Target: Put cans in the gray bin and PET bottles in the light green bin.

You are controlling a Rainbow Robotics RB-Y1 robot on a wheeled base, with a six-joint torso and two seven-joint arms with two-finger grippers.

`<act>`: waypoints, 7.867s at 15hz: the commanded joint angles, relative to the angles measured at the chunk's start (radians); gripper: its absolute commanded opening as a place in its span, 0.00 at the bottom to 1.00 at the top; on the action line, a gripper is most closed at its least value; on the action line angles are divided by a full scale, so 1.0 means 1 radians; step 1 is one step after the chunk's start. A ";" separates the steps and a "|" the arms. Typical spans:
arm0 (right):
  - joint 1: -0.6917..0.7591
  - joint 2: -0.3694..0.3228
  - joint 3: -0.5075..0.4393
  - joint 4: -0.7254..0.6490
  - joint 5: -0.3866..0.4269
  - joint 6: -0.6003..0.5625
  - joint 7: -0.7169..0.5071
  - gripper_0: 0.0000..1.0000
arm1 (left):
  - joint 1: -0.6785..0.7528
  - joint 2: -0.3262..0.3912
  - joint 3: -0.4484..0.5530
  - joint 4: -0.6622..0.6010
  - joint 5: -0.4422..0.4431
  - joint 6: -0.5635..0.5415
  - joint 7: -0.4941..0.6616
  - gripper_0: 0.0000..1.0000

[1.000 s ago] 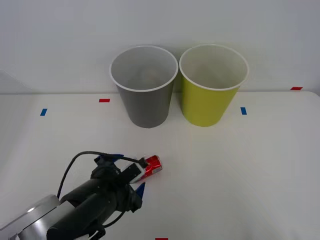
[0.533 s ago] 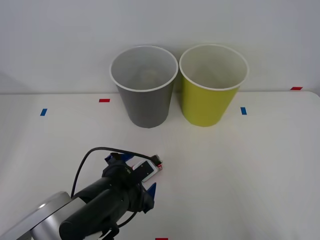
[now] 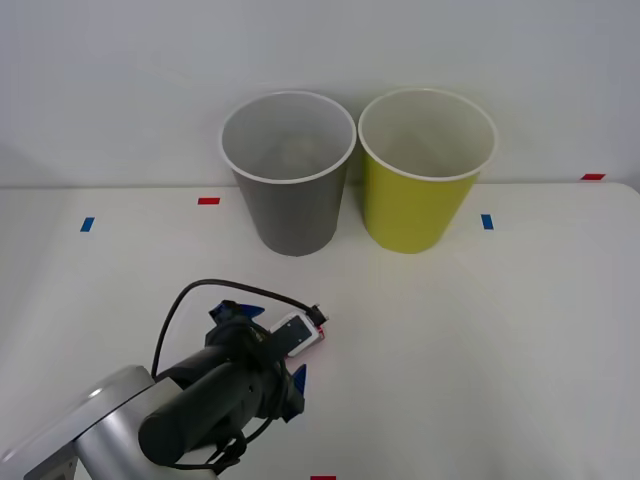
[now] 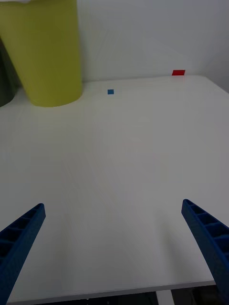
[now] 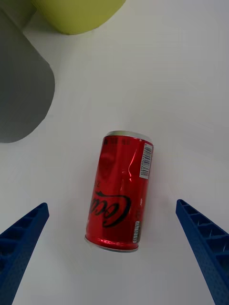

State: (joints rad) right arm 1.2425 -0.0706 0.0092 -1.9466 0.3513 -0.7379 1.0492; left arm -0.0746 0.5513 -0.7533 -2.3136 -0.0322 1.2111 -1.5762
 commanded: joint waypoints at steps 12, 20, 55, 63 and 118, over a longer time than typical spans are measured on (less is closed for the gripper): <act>0.000 0.000 0.000 0.000 0.000 0.000 0.000 1.00 | -0.070 0.024 0.000 0.040 0.135 -0.007 -0.067 0.88; 0.000 0.000 0.000 0.000 0.000 0.000 0.000 1.00 | -0.136 -0.027 -0.024 0.141 0.156 -0.035 -0.100 0.88; 0.000 0.000 0.000 0.000 0.000 0.000 0.000 1.00 | -0.031 -0.063 0.149 0.034 0.199 -0.035 -0.125 0.00; 0.000 0.000 0.000 0.000 0.000 0.000 0.000 1.00 | 0.162 0.022 0.445 -0.233 0.282 -0.036 -0.102 0.00; 0.000 0.000 0.000 0.000 0.000 0.000 0.000 1.00 | -0.539 -0.235 0.663 0.485 0.722 -0.599 -0.119 0.00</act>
State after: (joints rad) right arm 1.2425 -0.0705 0.0092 -1.9466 0.3513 -0.7378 1.0493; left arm -0.6141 0.3162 -0.0905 -1.8284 0.6899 0.6111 -1.6979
